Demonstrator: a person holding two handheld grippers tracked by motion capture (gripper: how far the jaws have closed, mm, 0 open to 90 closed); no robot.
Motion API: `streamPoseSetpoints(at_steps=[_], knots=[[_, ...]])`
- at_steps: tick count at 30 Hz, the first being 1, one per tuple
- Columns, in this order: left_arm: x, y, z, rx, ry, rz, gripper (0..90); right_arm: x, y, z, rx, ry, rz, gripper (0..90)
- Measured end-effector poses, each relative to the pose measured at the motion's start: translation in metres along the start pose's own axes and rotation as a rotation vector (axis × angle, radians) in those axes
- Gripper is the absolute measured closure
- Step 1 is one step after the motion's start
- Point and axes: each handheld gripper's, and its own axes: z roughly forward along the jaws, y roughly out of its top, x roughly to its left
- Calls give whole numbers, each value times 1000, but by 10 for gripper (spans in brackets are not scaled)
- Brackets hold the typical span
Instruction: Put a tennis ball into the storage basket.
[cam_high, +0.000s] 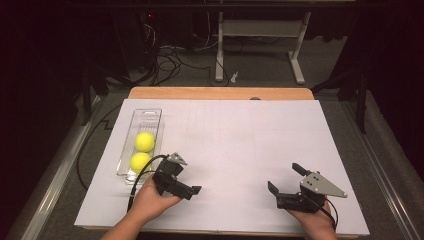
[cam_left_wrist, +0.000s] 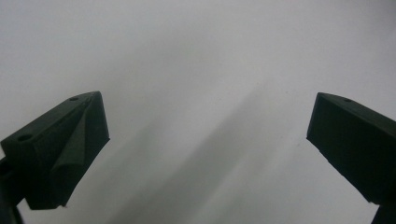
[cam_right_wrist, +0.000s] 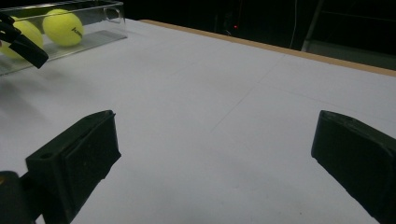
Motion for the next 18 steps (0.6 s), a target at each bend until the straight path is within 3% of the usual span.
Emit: streamPoseSetpoints(at_steps=[1,5,11,16,18], knots=[[2,-2,-3,-53,-28,6,8,0,0,0,0,0,1,15],[7,-2,-6,-90,-59,-15,11,1,0,1,0,0,0,15],[1,-4,-22,-195,-157,22,13,4,1,4,5,2,-10,13],[-2,-3,-34,-244,-236,33,11,6,1,5,5,-4,-10,11],[-1,-2,-37,-255,-240,37,11,7,1,5,6,-6,-11,10]])
